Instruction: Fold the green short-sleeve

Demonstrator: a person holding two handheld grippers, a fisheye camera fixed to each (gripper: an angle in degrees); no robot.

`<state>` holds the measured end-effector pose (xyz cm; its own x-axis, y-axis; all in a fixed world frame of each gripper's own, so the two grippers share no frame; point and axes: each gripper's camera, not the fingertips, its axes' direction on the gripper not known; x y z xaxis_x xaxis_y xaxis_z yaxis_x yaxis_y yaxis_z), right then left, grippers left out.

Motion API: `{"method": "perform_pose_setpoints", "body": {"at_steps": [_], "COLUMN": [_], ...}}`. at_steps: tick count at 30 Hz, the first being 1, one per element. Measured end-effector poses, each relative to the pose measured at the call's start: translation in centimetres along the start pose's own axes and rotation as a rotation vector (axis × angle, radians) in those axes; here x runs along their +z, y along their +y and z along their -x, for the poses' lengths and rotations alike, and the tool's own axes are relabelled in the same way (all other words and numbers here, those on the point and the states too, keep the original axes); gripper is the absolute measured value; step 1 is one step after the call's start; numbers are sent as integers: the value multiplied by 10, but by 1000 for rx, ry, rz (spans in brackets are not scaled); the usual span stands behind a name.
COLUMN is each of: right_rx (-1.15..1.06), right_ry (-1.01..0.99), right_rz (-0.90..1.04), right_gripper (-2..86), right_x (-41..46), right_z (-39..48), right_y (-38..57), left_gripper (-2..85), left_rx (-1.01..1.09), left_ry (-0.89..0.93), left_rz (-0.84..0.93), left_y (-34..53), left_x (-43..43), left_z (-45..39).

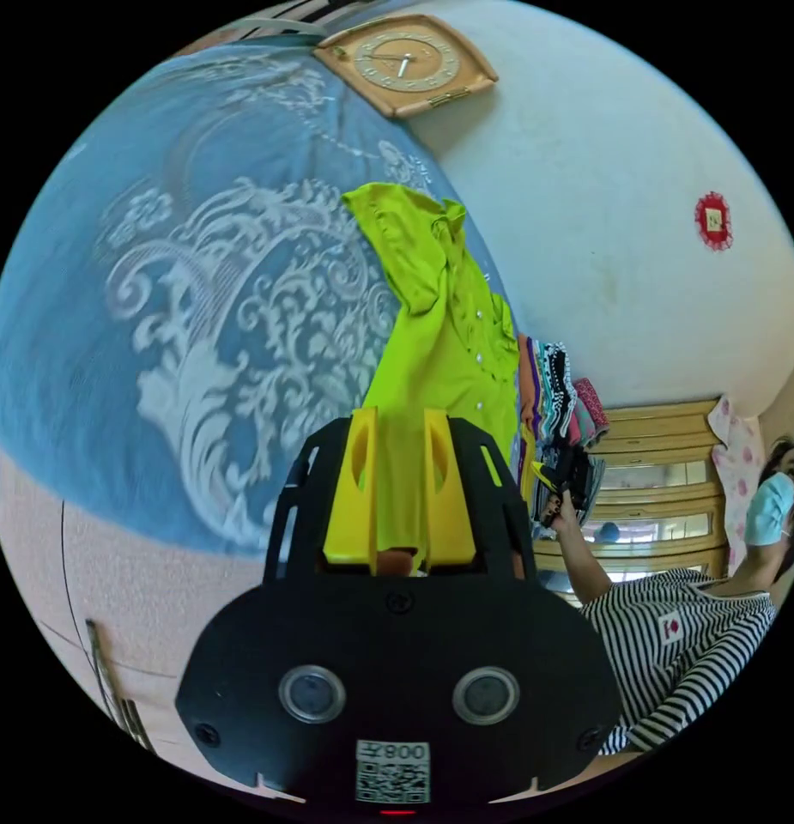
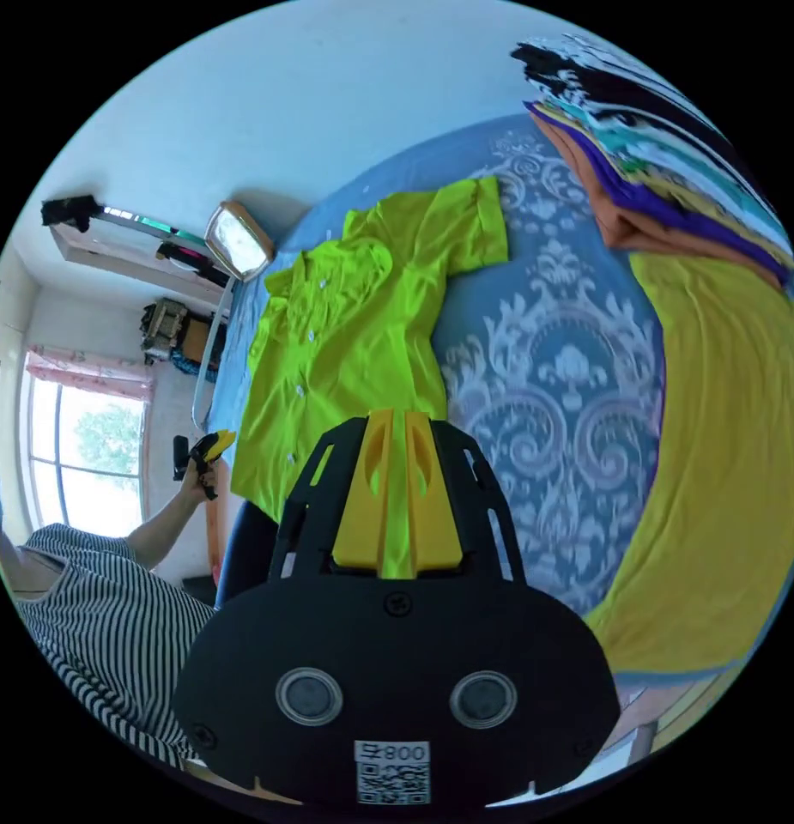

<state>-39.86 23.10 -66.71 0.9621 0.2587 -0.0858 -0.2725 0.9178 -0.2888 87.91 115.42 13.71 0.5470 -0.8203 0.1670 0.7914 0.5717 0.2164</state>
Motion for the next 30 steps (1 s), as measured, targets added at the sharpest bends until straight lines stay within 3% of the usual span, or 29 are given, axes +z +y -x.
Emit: {"method": "perform_pose_setpoints", "body": {"at_steps": [11,22,30], "right_rx": [220,157,183], "right_ry": [33,368,190], "right_rz": [29,79,22], "right_gripper": [40,36,52], "right_x": [3,22,-14], "right_z": [108,249,307], "right_y": [174,234,261], "left_gripper": [97,102,96], "left_rx": [-84,-46,-37], "left_ry": [6,-110,-164], "left_rz": [58,77,110], "left_y": [115,159,179], "left_x": [73,141,181], "left_z": [-2,-35,-47]}}
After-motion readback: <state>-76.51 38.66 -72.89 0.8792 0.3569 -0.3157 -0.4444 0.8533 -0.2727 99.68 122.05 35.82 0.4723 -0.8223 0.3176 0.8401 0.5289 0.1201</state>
